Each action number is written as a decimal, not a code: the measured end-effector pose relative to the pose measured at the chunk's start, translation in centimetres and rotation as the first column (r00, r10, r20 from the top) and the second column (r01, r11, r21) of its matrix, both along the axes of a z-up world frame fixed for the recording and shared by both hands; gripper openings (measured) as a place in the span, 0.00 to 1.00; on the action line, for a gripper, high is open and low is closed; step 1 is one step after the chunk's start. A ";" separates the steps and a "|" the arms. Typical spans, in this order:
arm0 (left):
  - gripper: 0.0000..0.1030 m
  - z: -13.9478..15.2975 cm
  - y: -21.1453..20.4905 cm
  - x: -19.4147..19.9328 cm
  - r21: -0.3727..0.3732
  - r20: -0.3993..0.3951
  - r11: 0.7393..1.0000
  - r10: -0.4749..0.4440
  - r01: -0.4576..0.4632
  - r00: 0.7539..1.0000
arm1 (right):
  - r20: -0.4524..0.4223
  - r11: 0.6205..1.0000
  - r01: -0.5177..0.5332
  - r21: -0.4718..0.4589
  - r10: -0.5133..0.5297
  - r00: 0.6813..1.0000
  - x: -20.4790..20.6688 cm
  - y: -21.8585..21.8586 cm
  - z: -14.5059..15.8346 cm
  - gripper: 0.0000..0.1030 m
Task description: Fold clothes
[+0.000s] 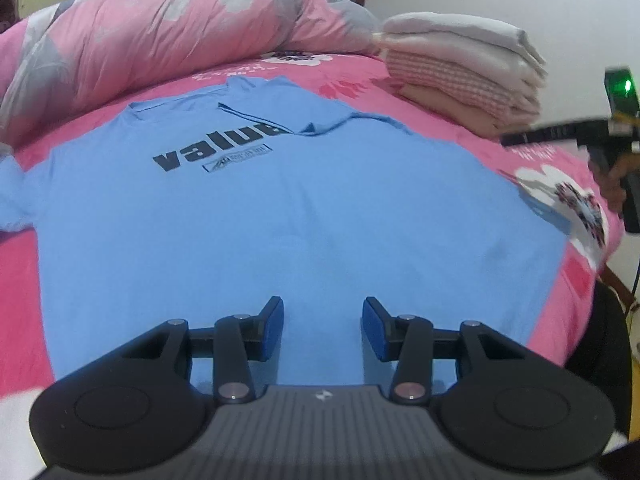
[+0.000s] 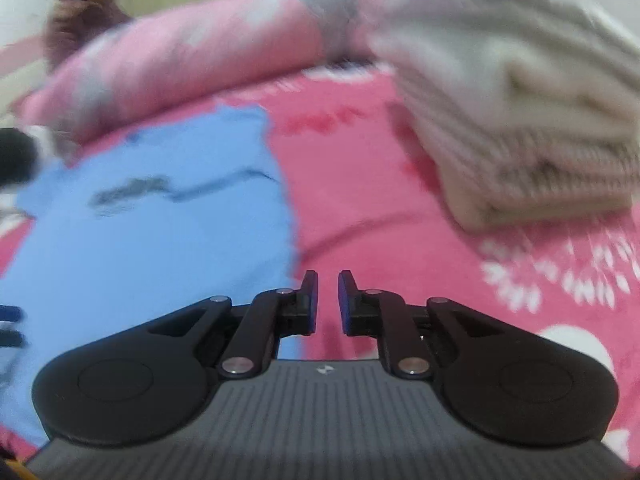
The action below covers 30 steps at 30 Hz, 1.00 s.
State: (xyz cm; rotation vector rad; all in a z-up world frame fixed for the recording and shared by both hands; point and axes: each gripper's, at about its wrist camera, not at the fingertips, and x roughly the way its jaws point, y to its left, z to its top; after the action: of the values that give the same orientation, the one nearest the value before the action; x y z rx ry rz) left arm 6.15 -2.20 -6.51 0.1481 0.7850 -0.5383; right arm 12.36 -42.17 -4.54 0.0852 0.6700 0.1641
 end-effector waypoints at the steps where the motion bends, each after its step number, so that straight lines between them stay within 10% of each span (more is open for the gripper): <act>1: 0.46 -0.1 0.0 -0.6 -0.002 0.000 1.000 -0.006 0.006 1.000 | 0.026 1.000 -0.027 0.003 0.027 0.999 -0.7 0.8 0.5 0.10; 7: 0.47 -1.0 -0.2 -3.1 -0.031 0.025 0.999 0.010 -0.009 1.000 | -0.081 0.989 -0.128 -0.068 0.123 0.989 -2.0 4.4 -3.1 0.09; 16: 0.48 -1.1 1.3 -5.5 -0.072 0.044 0.997 0.007 -0.004 0.999 | -0.144 0.979 0.064 -0.193 -0.093 0.985 -9.4 0.8 -1.1 0.10; 30: 0.49 -1.2 2.2 -9.5 -0.064 0.050 0.997 0.038 -0.035 0.998 | -0.034 0.989 -0.149 -0.016 0.149 0.988 -9.0 13.0 -0.1 0.12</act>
State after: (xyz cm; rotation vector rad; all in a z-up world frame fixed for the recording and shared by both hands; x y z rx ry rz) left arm -3.33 -0.01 -7.74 0.0884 0.7189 -0.5222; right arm 3.33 -29.17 -4.63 0.0198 0.7107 0.3009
